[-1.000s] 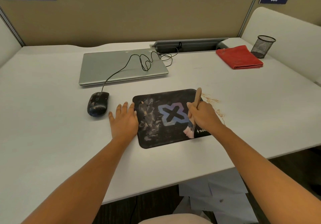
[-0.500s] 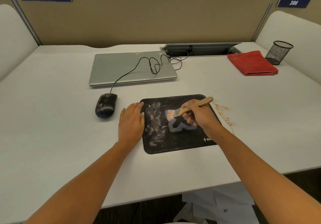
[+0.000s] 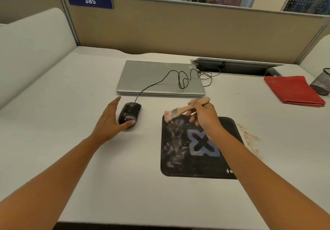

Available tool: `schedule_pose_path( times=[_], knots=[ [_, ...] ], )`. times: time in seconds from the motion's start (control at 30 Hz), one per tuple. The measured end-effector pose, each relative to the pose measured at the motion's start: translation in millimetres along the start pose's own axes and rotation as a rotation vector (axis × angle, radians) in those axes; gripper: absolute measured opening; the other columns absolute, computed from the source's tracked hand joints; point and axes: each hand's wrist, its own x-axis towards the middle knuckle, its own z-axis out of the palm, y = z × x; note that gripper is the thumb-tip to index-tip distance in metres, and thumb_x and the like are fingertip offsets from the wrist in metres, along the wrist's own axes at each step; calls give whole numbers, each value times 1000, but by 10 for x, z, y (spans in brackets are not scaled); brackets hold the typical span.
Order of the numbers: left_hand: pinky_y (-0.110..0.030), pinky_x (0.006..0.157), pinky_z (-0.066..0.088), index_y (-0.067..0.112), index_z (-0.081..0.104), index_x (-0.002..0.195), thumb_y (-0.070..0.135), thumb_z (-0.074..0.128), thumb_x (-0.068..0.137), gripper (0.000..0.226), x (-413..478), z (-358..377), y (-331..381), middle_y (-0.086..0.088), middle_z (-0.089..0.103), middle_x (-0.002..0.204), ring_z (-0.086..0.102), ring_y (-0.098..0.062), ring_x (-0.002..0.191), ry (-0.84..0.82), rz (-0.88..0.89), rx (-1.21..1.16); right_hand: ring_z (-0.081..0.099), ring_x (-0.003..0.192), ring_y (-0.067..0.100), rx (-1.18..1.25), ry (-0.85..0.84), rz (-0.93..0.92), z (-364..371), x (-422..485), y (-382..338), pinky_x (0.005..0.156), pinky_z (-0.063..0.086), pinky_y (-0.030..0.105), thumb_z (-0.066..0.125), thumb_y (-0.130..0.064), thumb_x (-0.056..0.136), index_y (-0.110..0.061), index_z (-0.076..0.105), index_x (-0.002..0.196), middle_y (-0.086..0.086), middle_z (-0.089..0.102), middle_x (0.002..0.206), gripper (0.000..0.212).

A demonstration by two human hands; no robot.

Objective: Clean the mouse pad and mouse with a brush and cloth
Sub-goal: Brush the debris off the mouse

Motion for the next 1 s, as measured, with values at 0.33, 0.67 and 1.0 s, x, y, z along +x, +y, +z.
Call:
schedule_pose_path(
  times=[0.33, 0.67, 1.0],
  knots=[
    [-26, 111, 13, 35, -9, 146, 51, 82, 47, 135, 389, -300, -294, 4, 5, 157, 9, -12, 143, -434, 4, -41, 51, 52, 9, 56, -53, 51, 867, 284, -310, 45, 36, 16, 42, -20, 95, -10, 64, 93, 0, 66, 67, 24],
    [-44, 117, 9, 36, -9, 145, 63, 75, 37, 140, 648, -248, -305, 5, 27, 151, 20, -19, 139, -553, 120, 60, 50, 57, 8, 13, -69, 136, 1087, 390, -160, 56, 37, 22, 45, -25, 93, -12, 66, 97, -3, 69, 68, 24],
    [-41, 117, 5, 29, -3, 147, 77, 61, 37, 136, 608, -172, -420, 3, 37, 145, 27, -18, 137, -435, 213, 89, 47, 53, 7, -12, 124, 66, 881, 501, -166, 50, 35, 20, 44, -20, 94, -13, 64, 86, -1, 62, 63, 23]
  ],
)
